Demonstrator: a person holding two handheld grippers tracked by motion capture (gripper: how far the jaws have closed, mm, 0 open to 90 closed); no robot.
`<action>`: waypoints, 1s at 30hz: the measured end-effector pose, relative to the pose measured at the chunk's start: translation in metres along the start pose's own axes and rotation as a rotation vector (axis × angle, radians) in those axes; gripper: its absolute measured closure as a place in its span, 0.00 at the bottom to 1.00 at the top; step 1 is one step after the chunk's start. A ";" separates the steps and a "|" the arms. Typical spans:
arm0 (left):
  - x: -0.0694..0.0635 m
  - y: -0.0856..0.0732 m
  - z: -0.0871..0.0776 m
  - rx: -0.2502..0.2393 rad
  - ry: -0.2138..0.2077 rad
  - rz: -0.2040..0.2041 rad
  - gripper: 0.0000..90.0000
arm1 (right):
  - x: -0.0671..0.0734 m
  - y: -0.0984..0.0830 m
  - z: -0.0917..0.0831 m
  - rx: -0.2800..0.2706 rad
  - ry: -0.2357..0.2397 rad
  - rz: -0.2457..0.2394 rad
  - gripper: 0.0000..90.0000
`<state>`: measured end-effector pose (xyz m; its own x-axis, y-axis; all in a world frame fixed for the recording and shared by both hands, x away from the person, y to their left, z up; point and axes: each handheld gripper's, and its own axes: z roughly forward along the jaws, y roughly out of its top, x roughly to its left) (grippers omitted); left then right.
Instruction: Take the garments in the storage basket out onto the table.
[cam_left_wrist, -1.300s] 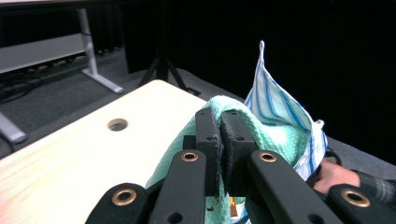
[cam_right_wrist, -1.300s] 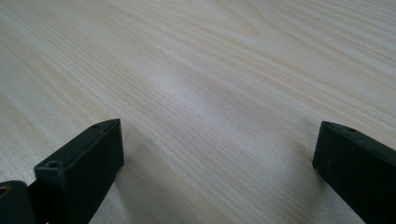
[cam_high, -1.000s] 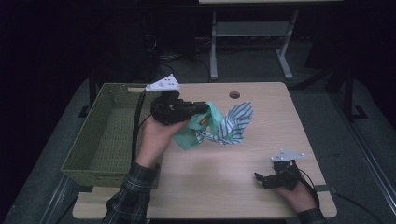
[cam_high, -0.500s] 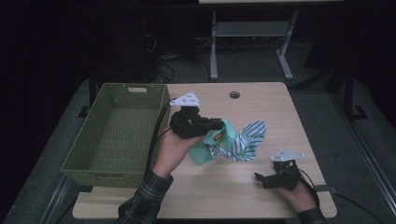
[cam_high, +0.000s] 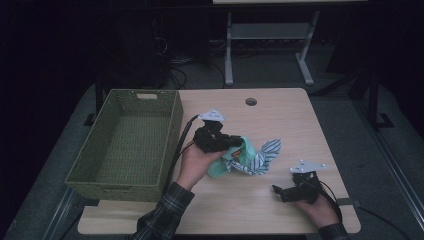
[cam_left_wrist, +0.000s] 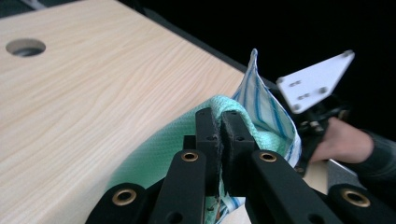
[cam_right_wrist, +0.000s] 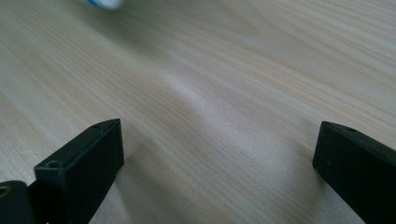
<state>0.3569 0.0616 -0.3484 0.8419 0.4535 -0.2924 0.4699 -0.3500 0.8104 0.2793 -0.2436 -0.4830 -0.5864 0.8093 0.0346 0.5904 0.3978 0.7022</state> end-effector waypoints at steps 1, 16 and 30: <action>0.002 -0.001 0.003 0.006 0.004 -0.005 0.96 | 0.000 0.000 0.000 -0.002 -0.001 -0.002 0.02; 0.043 -0.021 0.050 0.107 0.060 -0.079 0.96 | 0.000 0.000 0.000 0.001 0.000 0.000 0.02; 0.070 -0.041 0.081 0.214 0.148 -0.092 0.92 | 0.000 0.000 0.000 0.001 0.000 -0.001 0.02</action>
<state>0.4181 0.0411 -0.4431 0.7527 0.6008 -0.2692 0.6011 -0.4604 0.6533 0.2793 -0.2437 -0.4830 -0.5871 0.8088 0.0343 0.5904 0.3988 0.7017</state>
